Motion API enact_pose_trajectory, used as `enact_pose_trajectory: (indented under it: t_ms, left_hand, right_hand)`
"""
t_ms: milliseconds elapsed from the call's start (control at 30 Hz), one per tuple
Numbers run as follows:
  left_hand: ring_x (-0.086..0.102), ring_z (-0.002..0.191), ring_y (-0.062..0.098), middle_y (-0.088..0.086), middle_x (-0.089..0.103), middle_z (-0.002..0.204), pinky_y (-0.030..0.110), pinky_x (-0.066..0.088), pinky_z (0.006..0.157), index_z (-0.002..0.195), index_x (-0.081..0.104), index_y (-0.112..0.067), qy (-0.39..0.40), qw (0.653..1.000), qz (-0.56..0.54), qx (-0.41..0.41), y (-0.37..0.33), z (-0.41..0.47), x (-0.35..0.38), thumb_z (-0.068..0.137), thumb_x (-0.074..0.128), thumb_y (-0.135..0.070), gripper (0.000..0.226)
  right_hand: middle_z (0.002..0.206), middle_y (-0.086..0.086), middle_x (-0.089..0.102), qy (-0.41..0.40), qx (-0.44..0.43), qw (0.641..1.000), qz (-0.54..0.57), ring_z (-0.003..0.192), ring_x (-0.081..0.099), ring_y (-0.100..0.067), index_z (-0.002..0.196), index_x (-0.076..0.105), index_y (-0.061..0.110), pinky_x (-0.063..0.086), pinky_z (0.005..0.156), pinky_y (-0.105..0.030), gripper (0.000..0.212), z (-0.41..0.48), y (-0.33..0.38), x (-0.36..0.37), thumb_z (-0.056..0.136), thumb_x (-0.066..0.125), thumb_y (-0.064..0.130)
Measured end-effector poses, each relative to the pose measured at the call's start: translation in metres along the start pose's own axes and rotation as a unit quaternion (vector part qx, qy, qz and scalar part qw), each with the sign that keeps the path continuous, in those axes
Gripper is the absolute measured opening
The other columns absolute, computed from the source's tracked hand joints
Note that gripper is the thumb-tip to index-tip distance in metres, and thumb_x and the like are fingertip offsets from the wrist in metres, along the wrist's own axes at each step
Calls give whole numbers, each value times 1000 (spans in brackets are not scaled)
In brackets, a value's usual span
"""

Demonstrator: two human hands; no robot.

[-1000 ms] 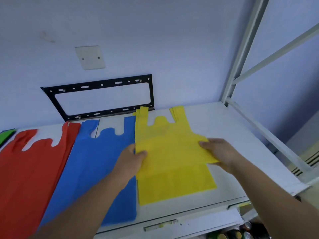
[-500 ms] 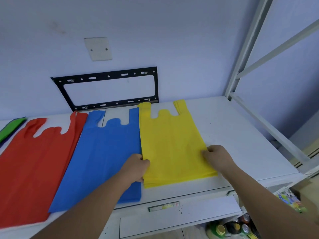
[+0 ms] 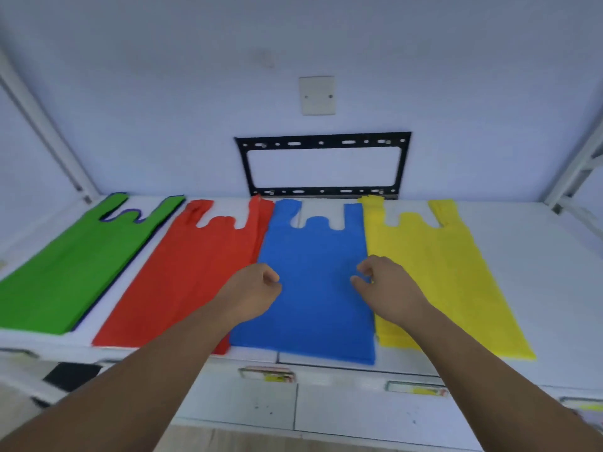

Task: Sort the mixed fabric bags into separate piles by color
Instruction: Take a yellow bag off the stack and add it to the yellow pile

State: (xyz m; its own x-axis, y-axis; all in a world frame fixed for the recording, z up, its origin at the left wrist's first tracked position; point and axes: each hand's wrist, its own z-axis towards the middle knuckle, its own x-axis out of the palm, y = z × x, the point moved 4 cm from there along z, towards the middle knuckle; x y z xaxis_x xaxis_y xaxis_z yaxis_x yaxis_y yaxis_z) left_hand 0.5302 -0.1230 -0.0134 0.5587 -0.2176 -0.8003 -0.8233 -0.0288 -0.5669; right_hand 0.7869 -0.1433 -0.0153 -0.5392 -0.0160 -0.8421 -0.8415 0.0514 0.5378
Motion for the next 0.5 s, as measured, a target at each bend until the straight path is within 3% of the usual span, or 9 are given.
enact_pose_trajectory:
  t_ms: [67,233,333,500]
  left_hand:
    - [66,80,19,0,71,95,33,51,75,103,66,-20,-20,1000,-13,-12,37,0,-24,92,59,-27,14]
    - [66,97,17,-5,68,101,27,47,82,96,64,-29,-53,998,-39,-7,143,7,-89,89,66,-27,7]
    - [65,99,13,-8,67,104,24,45,80,105,65,-26,-47,997,-58,5,207,3,-128,91,66,-24,15]
    - [60,112,10,-8,64,118,30,45,103,123,63,-19,-1,995,-100,12,301,-2,-192,91,70,-24,33]
  right_hand:
    - [126,-1,59,26,-16,1000,-2,110,58,-20,126,57,16,50,91,-34,38,5,37,28,97,54,41]
    - [121,-1,62,31,-57,998,0,109,59,-19,119,61,16,48,95,-34,33,21,143,103,95,57,38]
    - [110,0,66,21,-61,998,22,103,62,-19,111,65,19,48,93,-33,25,27,211,149,92,61,35]
    - [102,0,69,62,-55,991,103,96,63,-15,106,69,15,47,93,-27,17,28,313,227,92,65,24]
